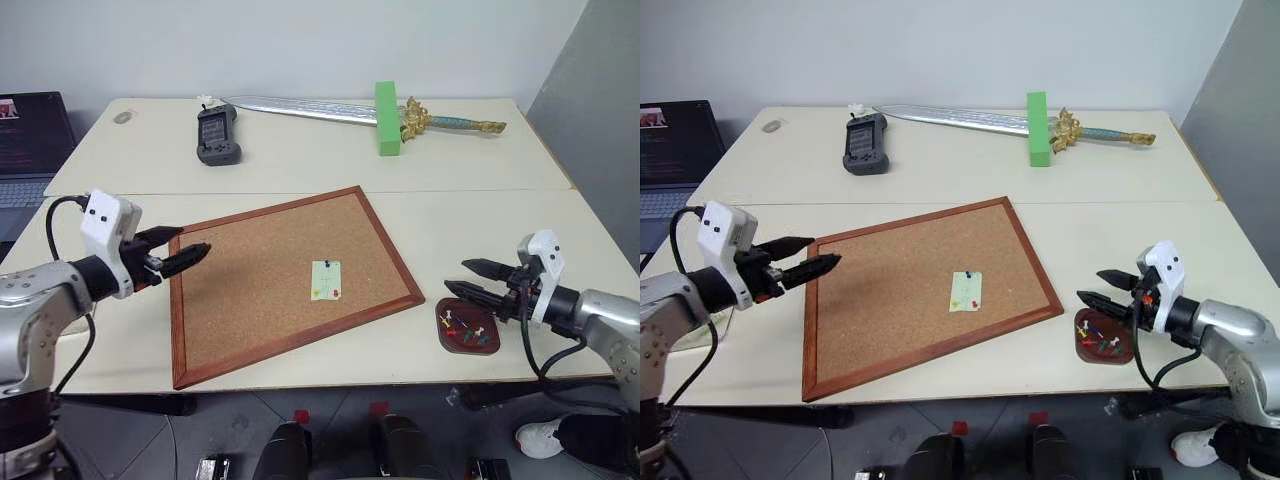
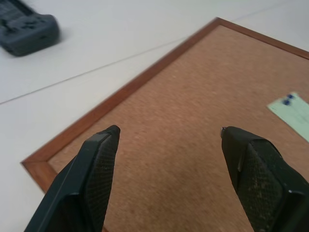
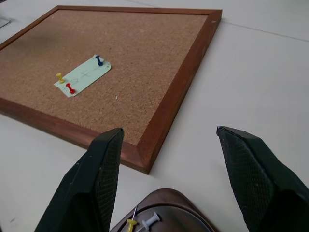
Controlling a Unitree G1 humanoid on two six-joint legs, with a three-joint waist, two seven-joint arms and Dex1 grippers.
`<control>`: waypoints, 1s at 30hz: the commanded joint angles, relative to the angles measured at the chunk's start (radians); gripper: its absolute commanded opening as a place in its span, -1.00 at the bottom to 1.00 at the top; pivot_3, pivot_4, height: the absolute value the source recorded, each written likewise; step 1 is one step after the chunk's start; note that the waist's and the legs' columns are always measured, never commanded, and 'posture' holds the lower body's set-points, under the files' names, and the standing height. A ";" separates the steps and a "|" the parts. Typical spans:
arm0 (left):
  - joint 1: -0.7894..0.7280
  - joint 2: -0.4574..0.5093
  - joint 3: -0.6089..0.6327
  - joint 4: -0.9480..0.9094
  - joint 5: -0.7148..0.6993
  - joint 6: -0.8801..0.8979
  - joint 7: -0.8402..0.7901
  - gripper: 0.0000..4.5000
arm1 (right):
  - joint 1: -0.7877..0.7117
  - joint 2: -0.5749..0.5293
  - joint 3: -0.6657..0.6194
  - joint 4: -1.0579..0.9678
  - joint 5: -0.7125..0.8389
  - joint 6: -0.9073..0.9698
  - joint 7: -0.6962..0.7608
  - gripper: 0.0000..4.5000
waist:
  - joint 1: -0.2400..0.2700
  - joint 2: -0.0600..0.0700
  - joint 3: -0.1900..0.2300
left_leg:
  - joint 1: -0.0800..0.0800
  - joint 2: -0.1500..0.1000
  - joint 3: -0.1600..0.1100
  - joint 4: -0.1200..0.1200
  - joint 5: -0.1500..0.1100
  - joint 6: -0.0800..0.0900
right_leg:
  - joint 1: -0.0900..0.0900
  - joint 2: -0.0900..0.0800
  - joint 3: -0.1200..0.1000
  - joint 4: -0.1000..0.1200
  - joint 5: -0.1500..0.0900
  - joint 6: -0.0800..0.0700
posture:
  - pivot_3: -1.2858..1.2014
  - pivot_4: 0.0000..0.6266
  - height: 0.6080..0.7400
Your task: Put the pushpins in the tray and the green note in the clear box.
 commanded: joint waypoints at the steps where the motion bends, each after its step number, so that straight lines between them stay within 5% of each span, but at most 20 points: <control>1: 0.001 0.076 0.026 0.027 -0.025 -0.002 -0.083 0.57 | -0.041 -0.027 0.005 -0.016 0.058 0.025 0.054 0.45 | 0.002 0.000 0.000 | 0.000 0.000 0.000 0.000 0.000 0.000 | 0.000 0.000 0.000 0.000 0.000 0.000 | 0.03 -0.52 1.00; 17: -0.050 0.074 0.003 0.058 -0.099 0.021 -0.142 0.65 | -0.044 -0.099 -0.034 -0.099 0.150 0.101 0.048 0.45 | 0.004 0.001 0.001 | 0.000 0.001 0.000 0.000 0.000 0.000 | 0.000 0.000 0.000 0.000 0.000 0.000 | 0.03 -0.52 1.00; 23: -0.068 0.085 -0.021 0.069 -0.118 0.031 -0.168 1.00 | -0.020 -0.107 -0.054 -0.125 0.176 0.118 0.037 0.97 | 0.004 0.001 0.001 | 0.000 0.000 0.000 0.001 0.000 0.000 | 0.000 0.000 0.000 0.000 0.000 0.000 | 0.03 -0.52 1.00; 30: -0.066 0.118 -0.056 0.081 -0.121 0.029 -0.231 1.00 | -0.016 -0.109 -0.067 -0.145 0.212 0.134 0.032 1.00 | 0.002 0.001 0.001 | 0.000 0.001 0.000 0.001 0.000 0.000 | 0.000 0.000 0.000 0.001 0.000 0.000 | 0.03 -0.52 1.00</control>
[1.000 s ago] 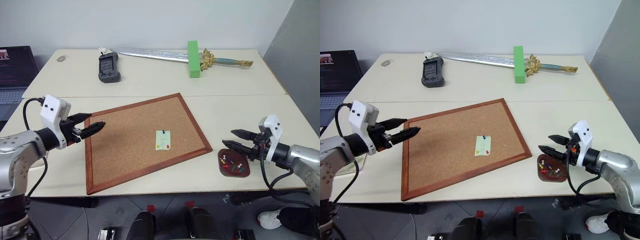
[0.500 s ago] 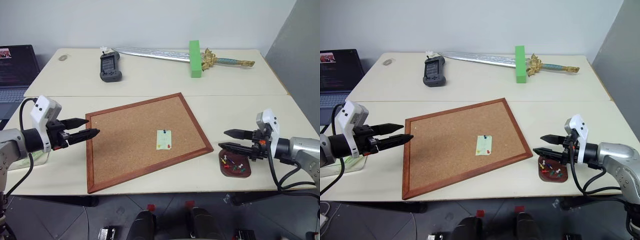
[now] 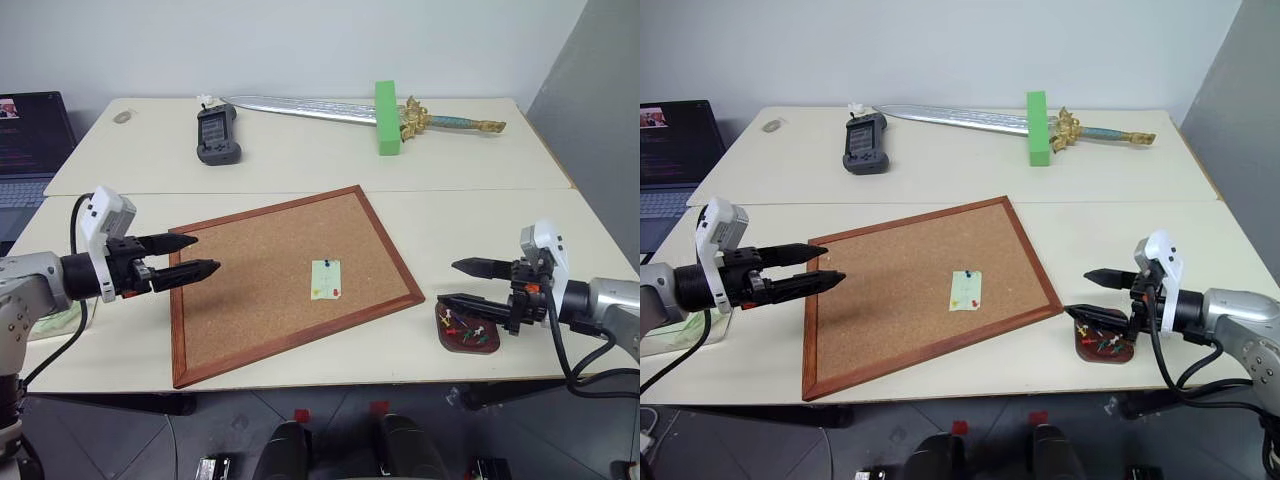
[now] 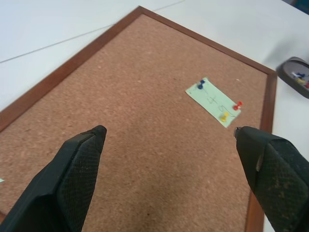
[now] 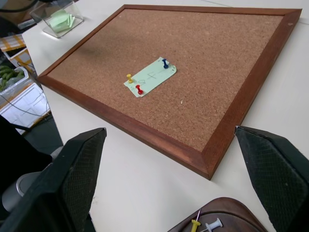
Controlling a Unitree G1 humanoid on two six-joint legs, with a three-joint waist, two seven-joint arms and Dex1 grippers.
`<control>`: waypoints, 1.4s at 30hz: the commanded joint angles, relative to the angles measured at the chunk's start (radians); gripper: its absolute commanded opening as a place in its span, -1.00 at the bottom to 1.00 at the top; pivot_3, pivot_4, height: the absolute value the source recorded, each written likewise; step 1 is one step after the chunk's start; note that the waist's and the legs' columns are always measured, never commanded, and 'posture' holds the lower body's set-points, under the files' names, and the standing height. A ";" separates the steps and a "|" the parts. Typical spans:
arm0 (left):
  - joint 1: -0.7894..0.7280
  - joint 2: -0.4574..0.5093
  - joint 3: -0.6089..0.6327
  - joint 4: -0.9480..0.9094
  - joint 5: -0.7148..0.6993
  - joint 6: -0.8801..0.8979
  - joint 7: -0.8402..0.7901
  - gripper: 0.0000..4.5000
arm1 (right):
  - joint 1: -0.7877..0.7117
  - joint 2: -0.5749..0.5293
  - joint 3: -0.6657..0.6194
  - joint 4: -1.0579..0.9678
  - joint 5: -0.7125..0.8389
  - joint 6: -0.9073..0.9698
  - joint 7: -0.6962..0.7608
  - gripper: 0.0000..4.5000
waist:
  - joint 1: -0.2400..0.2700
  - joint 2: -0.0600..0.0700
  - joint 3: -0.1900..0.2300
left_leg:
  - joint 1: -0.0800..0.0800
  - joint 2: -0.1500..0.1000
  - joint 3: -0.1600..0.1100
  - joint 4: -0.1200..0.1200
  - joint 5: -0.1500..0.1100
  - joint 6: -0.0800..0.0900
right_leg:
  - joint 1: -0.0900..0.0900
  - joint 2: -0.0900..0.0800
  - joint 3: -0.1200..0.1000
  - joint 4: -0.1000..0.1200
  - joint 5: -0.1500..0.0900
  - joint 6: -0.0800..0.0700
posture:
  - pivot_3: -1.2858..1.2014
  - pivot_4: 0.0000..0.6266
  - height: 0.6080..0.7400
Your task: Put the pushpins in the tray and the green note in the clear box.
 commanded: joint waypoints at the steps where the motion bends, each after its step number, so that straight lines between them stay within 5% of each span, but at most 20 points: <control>1: -0.012 0.026 0.001 0.003 -0.004 -0.016 -0.026 1.00 | -0.005 -0.015 -0.032 -0.039 0.039 0.004 -0.003 1.00 | 0.000 0.000 0.000 | 0.000 0.000 0.000 0.000 0.000 0.000 | 0.000 0.000 0.000 0.000 0.000 0.000 | 0.03 -0.52 1.00; 9: -0.065 -0.010 -0.053 0.027 0.061 -0.113 0.012 1.00 | -0.017 -0.012 -0.007 -0.050 0.018 -0.021 -0.027 1.00 | 0.002 0.000 0.000 | 0.000 0.000 0.000 0.000 0.000 0.000 | 0.000 0.000 0.000 0.000 0.000 0.000 | 0.03 -0.52 1.00; 23: -0.153 -0.165 -0.290 0.088 0.169 -0.367 -0.090 -0.08 | -0.111 0.120 0.263 0.015 -0.217 -0.285 -0.028 1.00 | 0.000 0.000 0.000 | 0.000 -0.001 0.001 0.002 0.000 0.000 | 0.000 0.000 0.001 0.001 0.000 0.000 | 0.03 -0.52 1.00; 34: -0.200 -0.300 -0.349 0.196 0.267 -0.523 -0.049 -0.96 | -0.225 0.320 0.398 0.139 -0.355 -0.401 -0.098 1.00 | 0.000 0.000 0.000 | 0.000 -0.001 0.000 0.002 0.000 0.000 | 0.000 0.000 0.000 0.002 0.000 0.000 | 0.03 -0.52 1.00; 42: -0.109 -0.321 -0.409 0.250 0.368 -0.582 -0.020 -0.98 | -0.303 0.451 0.490 0.301 -0.458 -0.493 -0.108 1.00 | -0.007 0.000 -0.001 | 0.002 -0.002 0.000 0.002 0.000 0.000 | 0.000 0.000 0.001 0.002 0.000 0.000 | 0.03 -0.52 1.00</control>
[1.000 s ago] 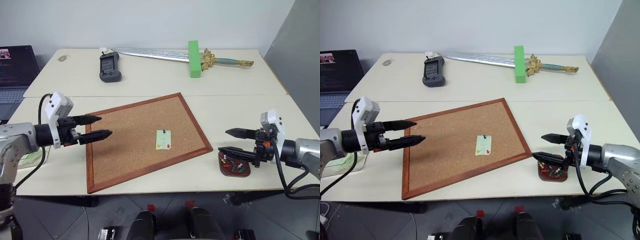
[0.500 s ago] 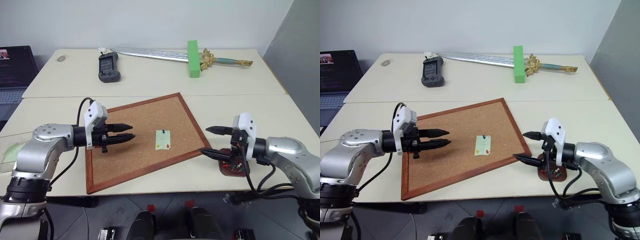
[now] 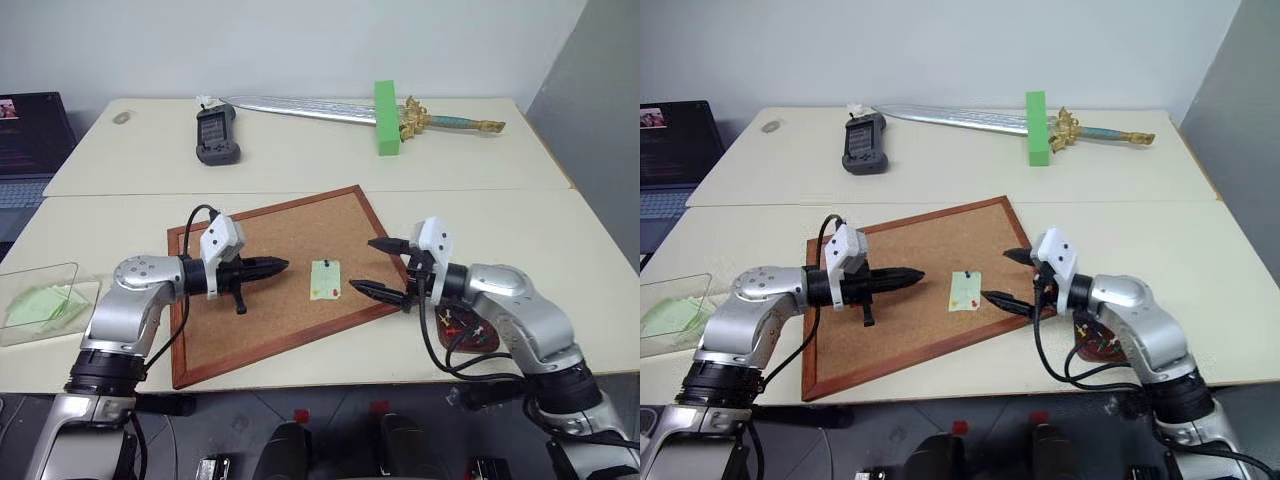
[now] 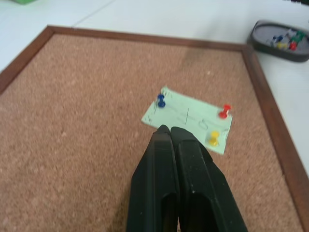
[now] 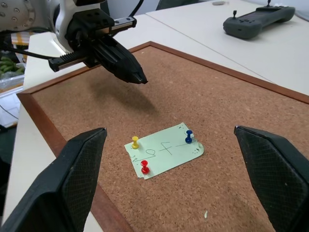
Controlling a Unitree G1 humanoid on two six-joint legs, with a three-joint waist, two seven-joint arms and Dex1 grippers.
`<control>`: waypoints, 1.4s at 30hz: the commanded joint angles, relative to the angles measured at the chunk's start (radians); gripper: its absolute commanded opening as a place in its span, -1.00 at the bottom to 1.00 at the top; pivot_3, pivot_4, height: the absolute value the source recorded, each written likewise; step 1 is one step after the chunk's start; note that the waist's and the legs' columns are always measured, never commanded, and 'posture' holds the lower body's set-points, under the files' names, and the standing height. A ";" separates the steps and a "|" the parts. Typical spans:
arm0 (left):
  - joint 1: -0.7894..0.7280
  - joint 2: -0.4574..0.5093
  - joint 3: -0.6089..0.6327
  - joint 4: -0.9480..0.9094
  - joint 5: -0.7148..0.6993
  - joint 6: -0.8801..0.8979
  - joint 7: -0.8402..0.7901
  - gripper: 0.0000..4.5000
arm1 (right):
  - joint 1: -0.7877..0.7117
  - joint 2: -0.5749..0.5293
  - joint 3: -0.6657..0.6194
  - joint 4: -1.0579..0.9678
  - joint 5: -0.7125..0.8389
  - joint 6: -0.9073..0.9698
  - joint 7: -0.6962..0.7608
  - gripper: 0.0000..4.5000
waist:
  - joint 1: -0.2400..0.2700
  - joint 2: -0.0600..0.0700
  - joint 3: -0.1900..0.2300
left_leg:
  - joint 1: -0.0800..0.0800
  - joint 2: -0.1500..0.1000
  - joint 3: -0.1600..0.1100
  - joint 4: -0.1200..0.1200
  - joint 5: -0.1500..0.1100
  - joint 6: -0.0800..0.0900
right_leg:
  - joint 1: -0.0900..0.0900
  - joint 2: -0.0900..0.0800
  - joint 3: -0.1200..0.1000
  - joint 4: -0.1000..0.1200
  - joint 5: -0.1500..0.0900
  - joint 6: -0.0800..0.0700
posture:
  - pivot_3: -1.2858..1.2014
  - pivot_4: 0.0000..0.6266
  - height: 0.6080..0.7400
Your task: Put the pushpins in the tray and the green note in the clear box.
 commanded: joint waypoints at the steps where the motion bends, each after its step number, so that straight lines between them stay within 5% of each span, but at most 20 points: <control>1: 0.046 -0.003 -0.040 0.018 0.062 -0.033 0.023 -0.98 | -0.047 0.046 0.034 0.059 -0.047 -0.064 -0.002 1.00 | -0.002 0.000 0.000 | 0.000 -0.001 0.000 0.000 0.000 0.000 | 0.000 0.000 0.000 0.000 0.000 0.000 | 0.03 -0.52 1.00; 22: 0.081 -0.019 -0.057 0.069 0.094 -0.052 0.033 -0.98 | -0.298 0.285 0.092 0.667 -0.236 -0.285 0.030 1.00 | 0.002 0.003 -0.003 | 0.002 -0.001 0.000 0.001 0.000 0.000 | 0.001 0.000 -0.001 0.002 0.000 0.000 | 0.03 -0.52 1.00; 42: 0.030 -0.008 -0.058 0.116 0.111 -0.066 0.014 -1.00 | -0.313 0.313 0.049 0.770 -0.282 -0.375 0.020 -0.62 | -0.005 0.003 -0.003 | 0.003 -0.001 -0.001 0.001 0.000 0.000 | 0.001 0.001 -0.001 0.004 0.000 0.000 | 0.03 -0.52 1.00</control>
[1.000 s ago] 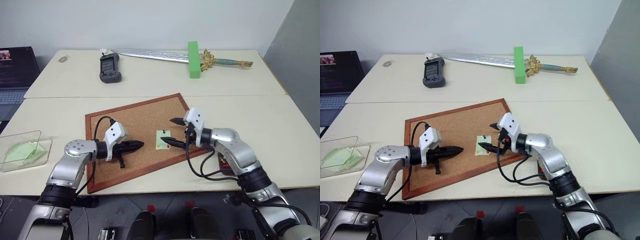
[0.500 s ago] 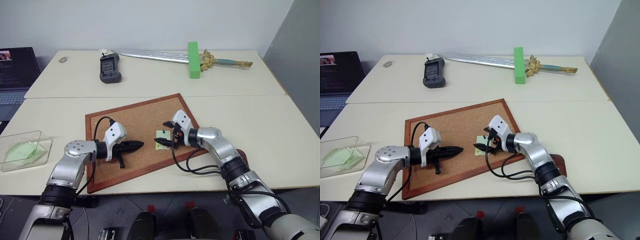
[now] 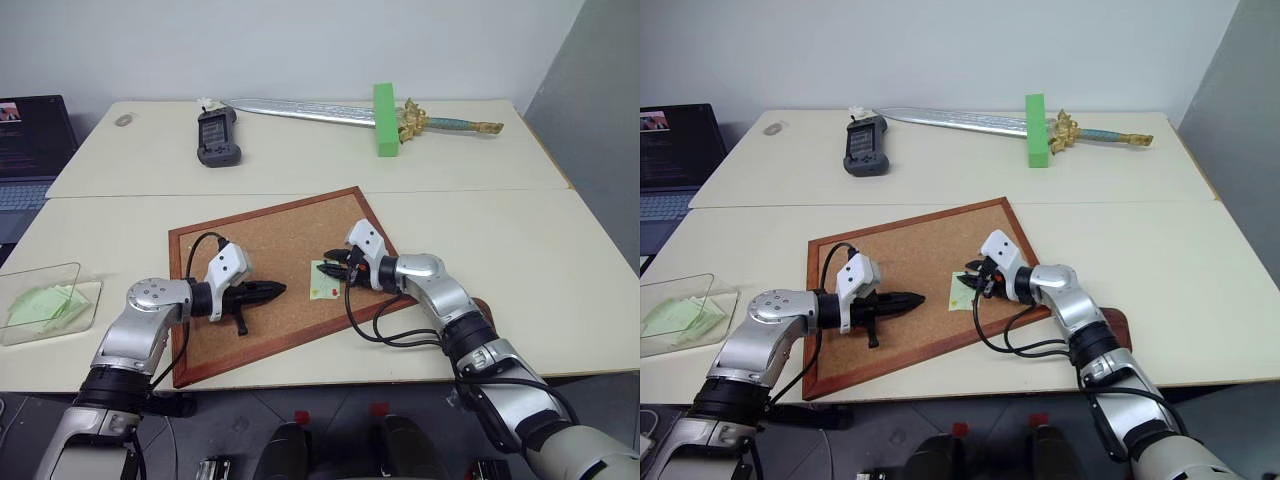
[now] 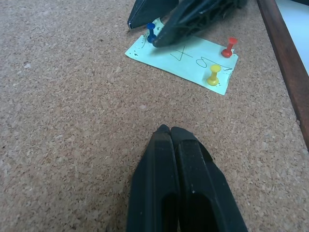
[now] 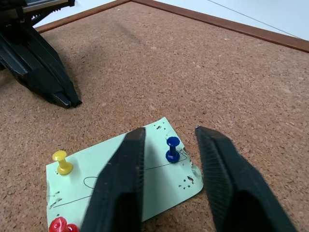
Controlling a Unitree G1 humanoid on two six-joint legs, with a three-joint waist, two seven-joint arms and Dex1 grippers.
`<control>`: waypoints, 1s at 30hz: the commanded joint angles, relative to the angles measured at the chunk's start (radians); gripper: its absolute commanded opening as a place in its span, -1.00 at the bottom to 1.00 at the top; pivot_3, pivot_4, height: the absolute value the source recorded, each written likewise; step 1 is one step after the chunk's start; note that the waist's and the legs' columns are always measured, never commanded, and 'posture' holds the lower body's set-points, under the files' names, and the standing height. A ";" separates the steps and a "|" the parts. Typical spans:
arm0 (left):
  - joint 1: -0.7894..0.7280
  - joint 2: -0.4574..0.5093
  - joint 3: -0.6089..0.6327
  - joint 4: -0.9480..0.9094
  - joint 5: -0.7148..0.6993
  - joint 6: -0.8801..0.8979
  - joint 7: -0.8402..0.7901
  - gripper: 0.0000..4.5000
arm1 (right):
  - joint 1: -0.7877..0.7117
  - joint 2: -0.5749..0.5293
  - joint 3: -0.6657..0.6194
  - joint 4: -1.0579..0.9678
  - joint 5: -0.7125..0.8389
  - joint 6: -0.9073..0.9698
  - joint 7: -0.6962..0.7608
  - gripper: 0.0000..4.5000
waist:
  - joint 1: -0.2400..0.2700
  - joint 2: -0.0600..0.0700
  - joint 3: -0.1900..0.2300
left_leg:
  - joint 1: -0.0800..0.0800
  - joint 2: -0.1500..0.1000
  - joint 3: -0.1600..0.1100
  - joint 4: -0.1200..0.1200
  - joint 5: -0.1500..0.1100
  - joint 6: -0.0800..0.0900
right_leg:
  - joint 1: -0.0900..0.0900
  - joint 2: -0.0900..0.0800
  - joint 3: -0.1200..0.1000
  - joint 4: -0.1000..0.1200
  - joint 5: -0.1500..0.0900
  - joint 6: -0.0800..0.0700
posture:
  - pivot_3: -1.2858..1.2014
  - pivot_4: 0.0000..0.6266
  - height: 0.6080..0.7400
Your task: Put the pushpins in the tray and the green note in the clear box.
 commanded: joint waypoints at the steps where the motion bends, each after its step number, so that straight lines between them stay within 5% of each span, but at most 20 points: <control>1: -0.007 0.010 -0.017 0.043 0.040 -0.002 0.006 -1.00 | -0.013 0.015 -0.017 -0.005 -0.010 -0.038 -0.013 -0.70 | 0.000 0.000 0.000 | 0.000 0.000 0.000 0.000 0.000 0.000 | 0.000 0.000 0.000 0.000 0.000 0.000 | 0.03 -0.52 1.00; 4: -0.003 0.005 -0.022 0.039 0.039 -0.003 0.003 -1.00 | -0.011 0.016 -0.020 -0.006 -0.016 -0.054 -0.020 -1.00 | 0.000 0.000 0.000 | 0.000 0.000 0.000 0.000 0.000 0.000 | 0.000 0.000 0.000 0.001 0.000 0.000 | 0.03 -0.52 1.00; 30: -0.006 0.008 -0.032 0.042 0.038 0.000 -0.005 -1.00 | 0.026 -0.017 -0.058 -0.144 0.033 -0.003 0.032 -1.00 | 0.001 0.000 0.000 | 0.000 0.000 -0.004 0.000 0.000 0.000 | 0.000 -0.001 0.000 0.002 0.000 0.000 | 0.03 -0.52 1.00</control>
